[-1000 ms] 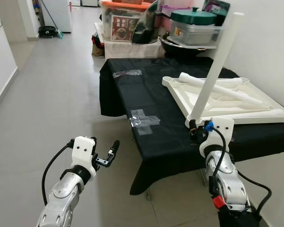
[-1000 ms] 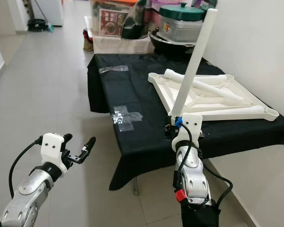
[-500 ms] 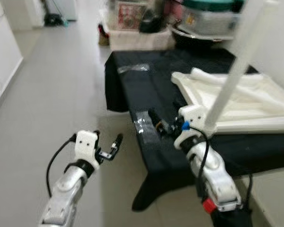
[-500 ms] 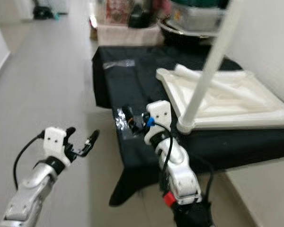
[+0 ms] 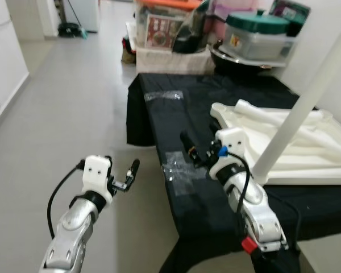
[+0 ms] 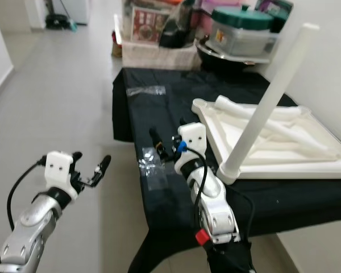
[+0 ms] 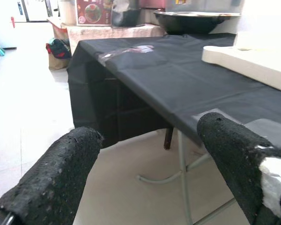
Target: Building children table
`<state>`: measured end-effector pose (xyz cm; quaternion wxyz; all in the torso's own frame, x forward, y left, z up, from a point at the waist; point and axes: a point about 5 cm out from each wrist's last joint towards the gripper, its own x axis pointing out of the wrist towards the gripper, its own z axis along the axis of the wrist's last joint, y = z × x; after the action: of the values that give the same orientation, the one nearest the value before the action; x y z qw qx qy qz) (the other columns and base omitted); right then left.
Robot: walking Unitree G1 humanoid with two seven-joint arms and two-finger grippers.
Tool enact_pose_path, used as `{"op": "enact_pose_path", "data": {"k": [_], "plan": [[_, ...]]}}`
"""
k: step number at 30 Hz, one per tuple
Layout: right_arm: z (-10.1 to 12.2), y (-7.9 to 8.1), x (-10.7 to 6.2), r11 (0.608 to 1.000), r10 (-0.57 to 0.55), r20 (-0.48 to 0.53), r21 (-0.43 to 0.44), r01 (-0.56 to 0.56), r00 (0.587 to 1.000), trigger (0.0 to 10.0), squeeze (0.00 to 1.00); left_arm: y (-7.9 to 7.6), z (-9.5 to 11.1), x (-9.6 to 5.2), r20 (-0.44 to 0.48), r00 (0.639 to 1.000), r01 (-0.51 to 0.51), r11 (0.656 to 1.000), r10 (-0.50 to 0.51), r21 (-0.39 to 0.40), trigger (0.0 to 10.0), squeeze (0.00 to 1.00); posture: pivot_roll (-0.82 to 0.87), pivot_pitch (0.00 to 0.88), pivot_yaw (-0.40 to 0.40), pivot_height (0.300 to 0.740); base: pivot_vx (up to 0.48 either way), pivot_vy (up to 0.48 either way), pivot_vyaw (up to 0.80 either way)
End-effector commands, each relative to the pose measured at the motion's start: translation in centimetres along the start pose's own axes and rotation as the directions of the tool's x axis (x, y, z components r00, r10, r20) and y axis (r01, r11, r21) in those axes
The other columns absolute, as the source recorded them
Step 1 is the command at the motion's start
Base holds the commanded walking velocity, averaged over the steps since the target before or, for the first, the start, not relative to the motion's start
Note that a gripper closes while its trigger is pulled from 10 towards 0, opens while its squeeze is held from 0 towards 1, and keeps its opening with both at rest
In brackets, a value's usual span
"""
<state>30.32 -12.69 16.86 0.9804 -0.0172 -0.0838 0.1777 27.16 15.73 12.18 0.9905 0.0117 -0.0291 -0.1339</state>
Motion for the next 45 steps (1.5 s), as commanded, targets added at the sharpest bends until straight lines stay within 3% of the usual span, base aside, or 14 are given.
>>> {"op": "enact_pose_path", "data": {"k": [1,7,9,10,11,12,17,19,20,26,29,33,37,45], "plan": [[0.3,-0.3,-0.4,1.000,0.009,0.021,0.004,-0.009,1.000,10.0,0.00,-0.7,-0.2,0.1,-0.007,1.000,0.025,1.000,-0.025,0.003,10.0,0.00,0.00,0.000,-0.114,0.740,0.000,0.000,0.00],[-0.2,-0.5,-0.9,1.000,0.003,-0.005,-0.012,-0.003,1.000,10.0,0.00,-0.8,-0.3,0.0,-0.012,1.000,0.028,1.000,-0.028,0.006,10.0,0.00,0.00,0.000,-0.116,0.740,0.000,0.000,0.00],[-1.3,-2.4,-1.8,0.990,-0.141,-0.077,-0.040,0.139,0.987,10.0,0.00,-0.7,-0.5,0.0,-0.020,0.999,0.026,1.000,-0.026,0.010,10.0,0.00,-0.01,0.000,-0.113,0.740,0.000,0.000,0.00],[-1.8,-3.5,-2.2,0.972,-0.234,-0.111,-0.063,0.228,0.966,10.0,0.00,-0.8,-0.6,0.0,-0.024,0.999,0.027,1.000,-0.026,0.011,10.0,0.00,-0.01,0.000,-0.112,0.740,0.000,0.000,0.00],[-1.8,-3.5,-2.2,0.972,-0.234,-0.111,-0.063,0.228,0.966,10.0,0.00,-0.8,-0.6,0.0,-0.024,0.999,0.027,1.000,-0.026,0.011,10.0,0.00,-0.01,0.000,-0.112,0.740,0.000,0.000,0.00],[-2.1,-4.3,-2.6,0.951,-0.308,-0.132,-0.079,0.300,0.942,10.0,0.00,-0.8,-0.7,0.0,-0.027,0.999,0.028,1.000,-0.027,0.012,10.0,0.00,-0.01,0.000,-0.112,0.740,0.000,0.000,0.00],[-2.2,-5.3,-3.0,0.914,-0.402,-0.133,-0.110,0.390,0.906,10.0,0.00,-0.9,-0.8,0.1,-0.030,0.999,0.030,0.999,-0.030,0.013,10.0,0.00,-0.01,0.000,-0.111,0.740,0.000,0.000,0.00],[-2.1,-6.5,-3.3,0.866,-0.495,-0.125,-0.157,0.475,0.860,10.0,0.00,-0.9,-0.8,0.1,-0.032,0.999,0.030,0.999,-0.030,0.017,10.0,0.00,-0.01,0.000,-0.112,0.740,0.000,0.000,0.00],[-2.1,-6.5,-3.3,0.866,-0.495,-0.125,-0.157,0.475,0.860,10.0,0.00,-0.9,-0.8,0.1,-0.032,0.999,0.030,0.999,-0.030,0.017,10.0,0.00,-0.01,0.000,-0.112,0.740,0.000,0.000,0.00],[-2.0,-8.9,-2.6,0.777,-0.627,-0.140,-0.182,0.603,0.766,10.0,0.00,-0.9,-0.9,0.1,-0.037,0.999,0.025,0.999,-0.025,0.023,10.0,0.00,0.00,0.000,-0.119,0.740,0.000,0.000,0.00],[-1.9,-9.0,-2.3,0.772,-0.634,-0.139,-0.183,0.609,0.761,10.0,0.00,-0.9,-0.9,0.1,-0.037,0.999,0.026,0.999,-0.025,0.023,10.0,0.00,0.00,0.000,-0.119,0.740,0.000,0.000,0.00],[-1.9,-9.3,-1.6,0.736,-0.675,-0.156,-0.203,0.646,0.721,10.0,0.00,-1.1,-0.9,0.1,-0.035,0.999,0.025,0.999,-0.024,0.022,10.0,0.00,0.01,0.000,-0.128,0.740,0.000,0.000,0.00],[-2.5,-8.4,-0.4,0.757,-0.654,-0.198,-0.149,0.636,0.731,10.0,0.00,-1.0,-1.0,0.0,-0.039,0.999,0.017,1.000,-0.016,0.026,10.0,0.00,0.01,0.000,-0.134,0.740,0.000,0.000,0.00],[-4.1,-7.8,0.4,0.780,-0.621,-0.276,-0.127,0.613,0.733,10.0,0.00,-1.1,-1.1,0.1,-0.042,0.999,0.017,0.999,-0.016,0.028,10.0,0.00,0.01,0.000,-0.137,0.740,0.000,0.000,0.00]]}}
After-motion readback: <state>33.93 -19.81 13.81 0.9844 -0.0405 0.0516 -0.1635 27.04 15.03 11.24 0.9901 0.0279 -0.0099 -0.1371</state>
